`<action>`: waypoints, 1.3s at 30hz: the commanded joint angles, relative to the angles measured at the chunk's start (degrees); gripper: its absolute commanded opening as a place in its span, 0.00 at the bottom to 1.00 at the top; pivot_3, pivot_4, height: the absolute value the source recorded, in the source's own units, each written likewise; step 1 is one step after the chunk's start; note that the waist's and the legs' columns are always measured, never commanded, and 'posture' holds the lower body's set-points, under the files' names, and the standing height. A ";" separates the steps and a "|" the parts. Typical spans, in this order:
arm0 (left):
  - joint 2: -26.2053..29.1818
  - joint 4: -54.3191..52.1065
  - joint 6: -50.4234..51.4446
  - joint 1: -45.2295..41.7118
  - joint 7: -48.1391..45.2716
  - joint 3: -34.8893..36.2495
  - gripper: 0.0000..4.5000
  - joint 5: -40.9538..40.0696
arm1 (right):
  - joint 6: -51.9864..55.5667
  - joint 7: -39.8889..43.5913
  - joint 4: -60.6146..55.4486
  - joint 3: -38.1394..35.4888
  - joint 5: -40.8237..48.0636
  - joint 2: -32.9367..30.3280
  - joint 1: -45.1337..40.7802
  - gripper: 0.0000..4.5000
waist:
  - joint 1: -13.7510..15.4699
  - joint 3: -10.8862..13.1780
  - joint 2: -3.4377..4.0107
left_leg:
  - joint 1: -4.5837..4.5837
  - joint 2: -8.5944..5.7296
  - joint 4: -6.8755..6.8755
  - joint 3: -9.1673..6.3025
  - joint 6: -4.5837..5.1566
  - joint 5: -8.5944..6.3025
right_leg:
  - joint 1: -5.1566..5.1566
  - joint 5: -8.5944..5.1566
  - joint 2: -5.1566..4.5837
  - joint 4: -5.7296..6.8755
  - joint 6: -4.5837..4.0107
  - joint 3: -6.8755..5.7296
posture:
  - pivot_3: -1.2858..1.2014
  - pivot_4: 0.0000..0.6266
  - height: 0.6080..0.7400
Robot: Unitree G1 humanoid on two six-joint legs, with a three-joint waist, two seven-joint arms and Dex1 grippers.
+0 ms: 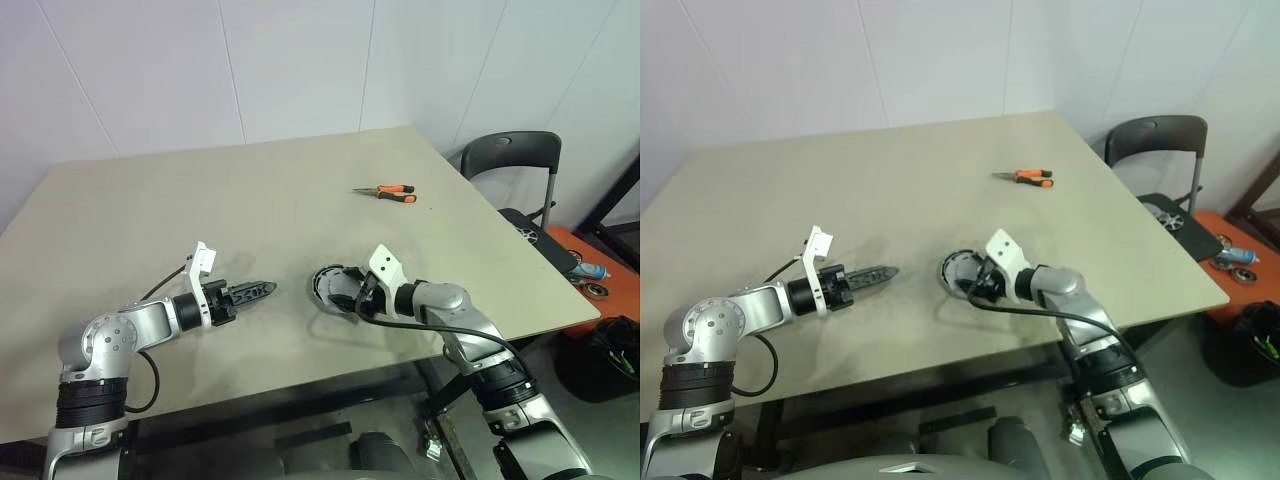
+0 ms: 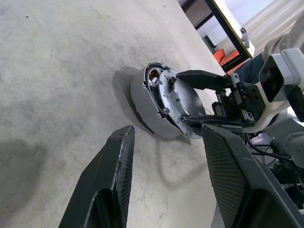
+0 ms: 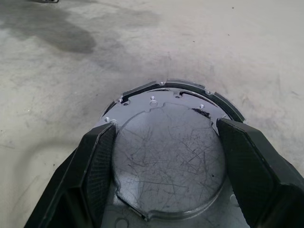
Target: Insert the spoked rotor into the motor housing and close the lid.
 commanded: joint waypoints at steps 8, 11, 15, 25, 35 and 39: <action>0.77 -0.03 -1.65 -0.63 -1.23 0.49 0.53 0.35 | 9.15 -2.36 -3.38 -5.07 6.49 3.66 -3.85 0.67 | -0.03 0.01 0.02 | 0.02 0.00 0.00 0.00 0.00 0.00 | -0.01 -0.02 0.01 0.05 -0.03 0.01 | 0.52 0.00 1.00; 0.74 0.31 -1.97 -0.74 -1.42 0.27 0.53 0.53 | 8.34 -3.28 -3.72 -4.47 5.80 4.43 -4.07 0.67 | -0.08 0.01 0.02 | 0.01 0.01 -0.01 0.00 0.00 0.00 | -0.03 -0.02 0.02 0.05 -0.02 0.01 | 0.52 0.00 1.00; 0.73 0.56 -2.23 -0.80 -1.67 0.15 0.53 0.71 | 8.36 -4.73 -3.98 -4.37 5.73 5.59 -4.11 0.67 | -0.10 0.02 0.03 | 0.01 0.01 -0.02 0.01 0.00 0.00 | -0.04 -0.05 0.02 0.05 0.01 0.01 | 0.52 0.00 1.00; 1.07 0.44 -2.15 -0.24 -2.08 0.37 0.53 0.92 | 5.51 -9.19 0.76 -4.68 2.69 6.43 -3.64 0.67 | -0.08 0.02 0.03 | 0.00 0.02 -0.10 0.01 0.00 0.00 | -0.10 -0.06 0.02 0.03 0.06 0.01 | 0.52 0.00 1.00; 0.60 0.09 -2.14 -0.12 -1.75 0.28 0.53 0.89 | 4.31 -12.41 4.67 -5.10 1.52 7.58 -2.89 0.67 | -0.08 0.02 0.03 | 0.21 0.02 -0.06 0.02 -0.03 0.02 | 0.15 -0.10 0.03 0.04 0.01 0.02 | 0.52 0.00 1.00; 0.39 0.10 -2.44 0.04 -1.78 0.04 0.53 1.11 | 10.19 -12.21 1.90 -10.29 8.22 9.65 -5.12 0.67 | -0.07 0.03 0.04 | 0.26 0.02 -0.05 0.00 -0.03 0.03 | 0.20 -0.10 0.04 0.06 0.01 0.02 | 0.52 0.00 1.00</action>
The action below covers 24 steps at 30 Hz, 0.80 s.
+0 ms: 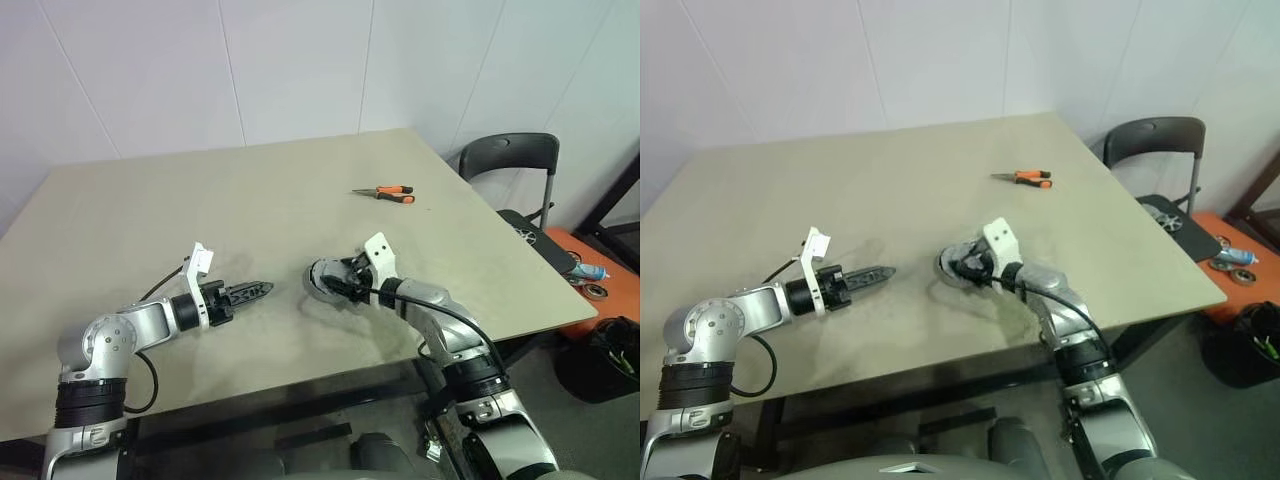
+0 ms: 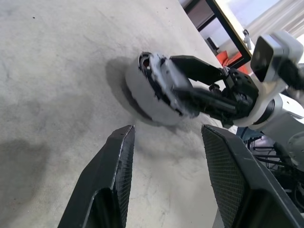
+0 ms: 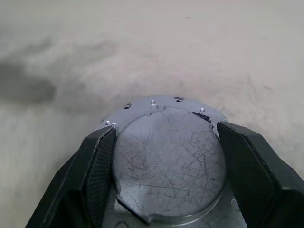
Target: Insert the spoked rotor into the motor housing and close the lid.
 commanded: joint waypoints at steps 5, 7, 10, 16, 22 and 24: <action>-0.06 -0.64 -1.55 -0.41 -0.81 -0.14 0.53 0.20 | 8.23 3.60 -6.96 -4.38 9.04 -0.12 -3.46 0.67 | 0.06 0.02 0.03 | -0.14 0.00 -0.20 -0.01 0.00 0.00 | -0.21 0.04 -0.01 -0.08 0.02 0.00 | 0.52 0.00 1.00; -0.05 -0.22 -1.78 -0.69 -0.98 -0.24 0.53 0.39 | 8.45 3.62 -6.84 -3.70 8.76 -0.35 -3.66 0.67 | 0.06 0.02 0.03 | -0.19 0.00 -0.28 -0.01 0.00 0.00 | -0.30 0.13 -0.02 -0.09 0.04 -0.01 | 0.52 0.00 1.00; 0.09 0.47 -1.99 -1.11 -1.32 -0.27 0.53 0.67 | 6.55 1.12 -4.56 -2.81 6.21 0.08 -4.34 0.67 | 0.04 0.02 0.04 | -0.36 0.00 -0.30 -0.01 0.00 0.00 | -0.45 0.18 -0.02 -0.13 0.03 -0.01 | 0.52 0.00 1.00; 0.64 1.89 -2.42 -1.14 -2.57 -0.09 0.53 1.41 | -0.79 -3.97 0.82 0.91 -1.75 0.63 -4.06 0.67 | 0.05 0.01 0.03 | -0.79 0.00 -0.25 -0.01 -0.02 0.00 | -0.89 0.21 -0.04 -0.11 0.03 -0.01 | 0.52 0.00 1.00; 0.86 2.50 -2.97 -0.85 -3.40 -0.12 0.53 1.90 | -2.76 -3.61 1.96 1.06 -2.50 0.46 -2.94 0.67 | 0.10 0.01 0.01 | -0.80 -0.01 -0.15 -0.01 -0.04 0.02 | -0.84 0.21 -0.04 -0.10 0.00 0.00 | 0.52 0.00 1.00; 0.82 2.39 -3.12 -0.58 -3.47 -0.13 0.53 1.94 | -2.30 -2.40 1.61 0.97 -2.13 -0.32 -2.50 0.67 | 0.12 0.01 0.01 | -0.78 -0.01 -0.12 -0.01 -0.04 0.03 | -0.81 0.21 -0.04 -0.09 -0.02 -0.01 | 0.52 0.00 1.00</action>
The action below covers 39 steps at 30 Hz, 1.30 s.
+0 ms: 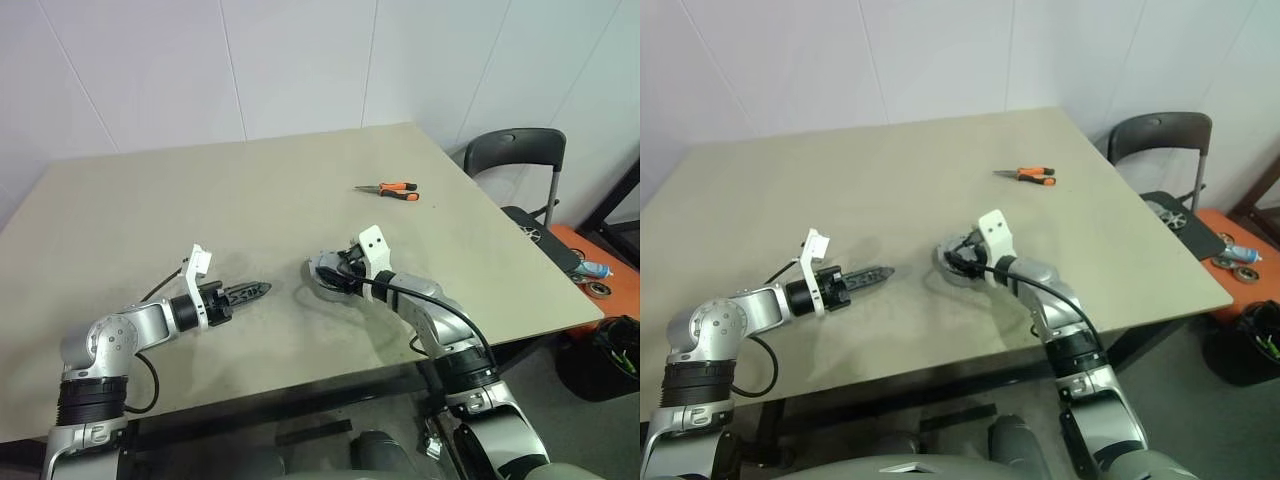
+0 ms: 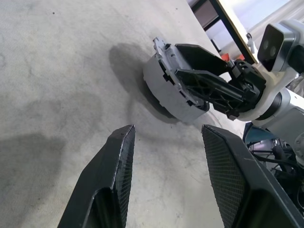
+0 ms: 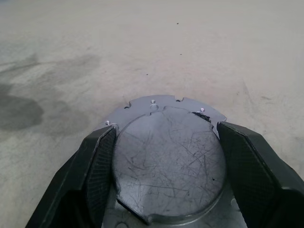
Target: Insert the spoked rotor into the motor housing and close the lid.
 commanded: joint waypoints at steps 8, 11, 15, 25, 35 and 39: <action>-0.23 -1.47 -1.49 0.56 -0.88 0.09 0.53 0.43 | 10.34 7.63 -4.84 -6.74 11.05 -2.13 -2.81 0.67 | -0.03 0.00 0.00 | 0.04 0.00 -0.05 -0.03 0.00 0.00 | 0.03 0.02 0.00 -0.01 0.01 -0.02 | 0.52 0.00 1.00; -0.54 -1.32 -1.86 0.54 -0.98 -0.10 0.53 0.63 | 9.80 7.99 -4.23 -5.31 9.90 -2.77 -3.56 0.67 | -0.08 0.01 0.01 | -0.01 0.00 -0.07 -0.02 0.00 0.00 | -0.04 0.02 0.00 -0.01 0.01 -0.01 | 0.52 0.00 1.00; -0.66 -1.13 -2.18 0.61 -1.04 -0.19 0.53 0.66 | 6.49 6.44 -2.91 -2.26 5.70 -2.74 -2.87 0.67 | -0.10 0.01 0.01 | -0.05 0.01 -0.11 -0.01 0.00 0.00 | -0.14 0.02 0.01 0.00 0.02 -0.01 | 0.52 0.00 1.00; -0.24 -1.00 -2.17 0.91 -1.11 0.05 0.53 0.55 | 3.60 6.57 -2.79 0.29 2.60 -2.67 -0.60 0.67 | -0.09 -0.01 0.00 | -0.05 0.01 -0.07 0.00 0.00 0.00 | -0.15 0.03 0.01 0.04 0.02 0.00 | 0.52 0.00 1.00; -0.04 -0.73 -2.20 0.47 -1.26 0.07 0.53 0.57 | 2.05 7.12 -0.23 -0.06 1.38 -3.32 -0.94 0.67 | -0.05 -0.01 -0.01 | -0.05 0.01 -0.06 0.00 0.00 0.00 | -0.14 0.03 0.01 0.04 0.02 0.00 | 0.52 0.00 1.00; -0.03 -0.67 -2.11 0.33 -1.23 0.10 0.53 0.52 | 1.55 7.05 -0.31 0.66 0.69 -2.99 -0.32 0.67 | -0.05 -0.01 -0.01 | -0.05 0.01 -0.05 0.00 0.00 0.00 | -0.12 0.03 0.01 0.04 0.02 0.00 | 0.52 0.00 1.00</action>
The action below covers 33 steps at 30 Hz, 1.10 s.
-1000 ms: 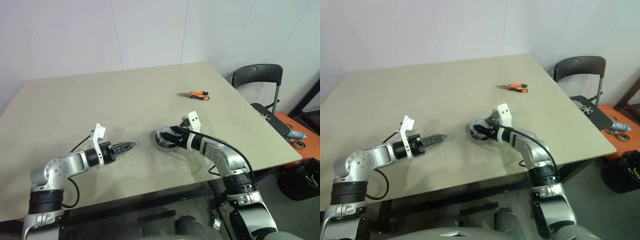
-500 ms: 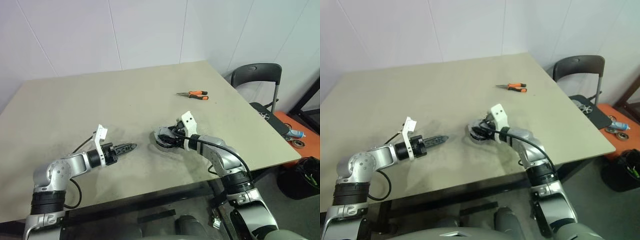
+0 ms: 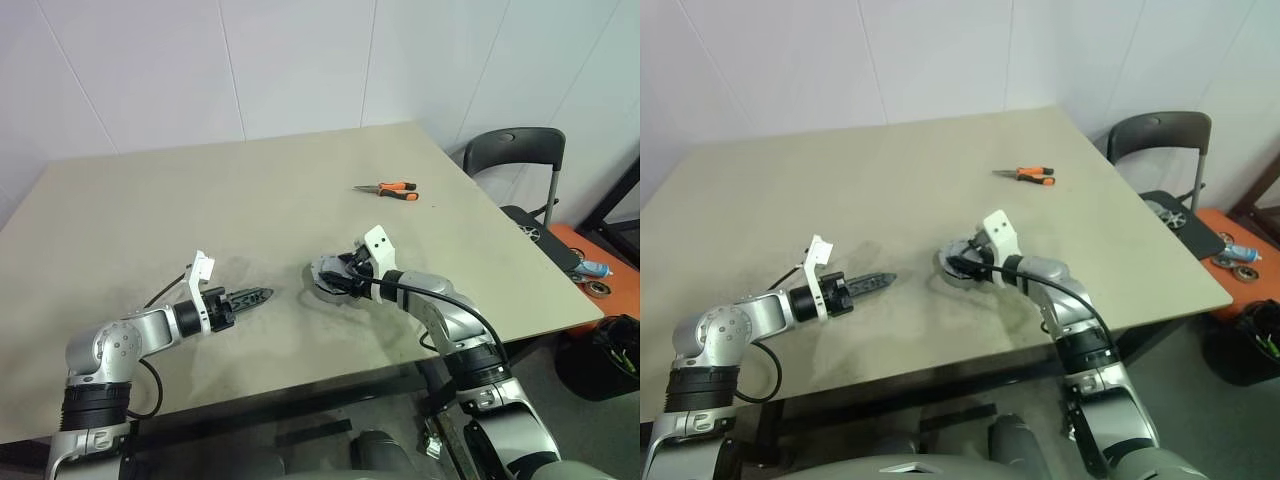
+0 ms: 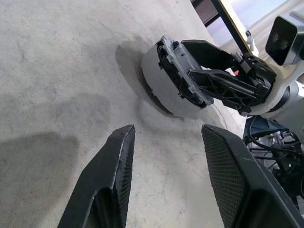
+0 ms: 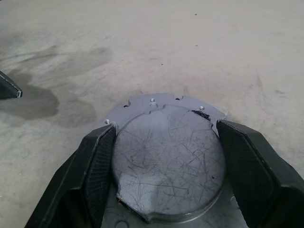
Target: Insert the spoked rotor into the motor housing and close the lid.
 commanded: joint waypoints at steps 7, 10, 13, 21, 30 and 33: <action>0.66 -1.08 -0.49 -1.14 -0.18 1.28 0.53 -0.55 | -1.85 1.09 2.51 1.58 -2.27 -1.36 1.24 0.67 | 0.00 -0.03 -0.02 | 0.07 0.00 0.01 0.00 0.00 0.00 | 0.11 0.00 0.00 0.00 0.00 0.00 | 0.52 0.00 1.00; 0.60 -1.07 -0.50 -1.25 -0.09 1.26 0.53 -0.54 | -2.27 1.61 3.07 1.78 -2.54 -1.47 1.13 0.67 | 0.05 -0.03 -0.03 | 0.22 0.00 0.00 -0.01 0.00 0.00 | 0.28 -0.01 0.00 -0.02 0.00 -0.01 | 0.52 0.00 1.00; 0.56 -1.09 -0.54 -1.39 0.01 1.35 0.53 -0.56 | -3.08 2.35 2.98 3.06 -3.42 -1.70 1.36 0.67 | 0.05 -0.04 -0.04 | 0.46 0.00 0.00 0.00 0.01 -0.01 | 0.55 -0.06 0.00 -0.06 0.02 -0.01 | 0.52 0.00 1.00; 0.34 -1.81 -0.26 -1.17 0.50 1.45 0.53 -0.85 | -4.48 1.50 4.21 4.13 -4.74 -0.35 1.39 0.67 | -0.01 -0.05 -0.05 | 0.70 0.00 -0.04 0.00 0.01 -0.01 | 0.76 -0.10 0.00 -0.07 0.09 -0.01 | 0.52 0.00 1.00; 0.41 -1.22 -0.73 -1.18 -0.04 0.92 0.53 -0.53 | -6.94 0.01 9.71 5.11 -7.42 -0.02 1.31 0.67 | -0.08 -0.19 -0.18 | 0.85 0.01 -0.05 0.00 0.01 -0.01 | 0.89 -0.25 0.02 -0.05 0.06 0.00 | 0.52 0.00 1.00; 0.20 -1.68 -0.33 -1.35 0.37 1.00 0.53 -0.85 | -7.74 -0.06 11.23 5.17 -7.71 0.17 1.01 0.67 | -0.13 -0.26 -0.27 | 0.99 0.02 -0.04 0.00 0.01 -0.01 | 1.06 -0.28 0.02 -0.05 0.04 0.00 | 0.52 0.00 1.00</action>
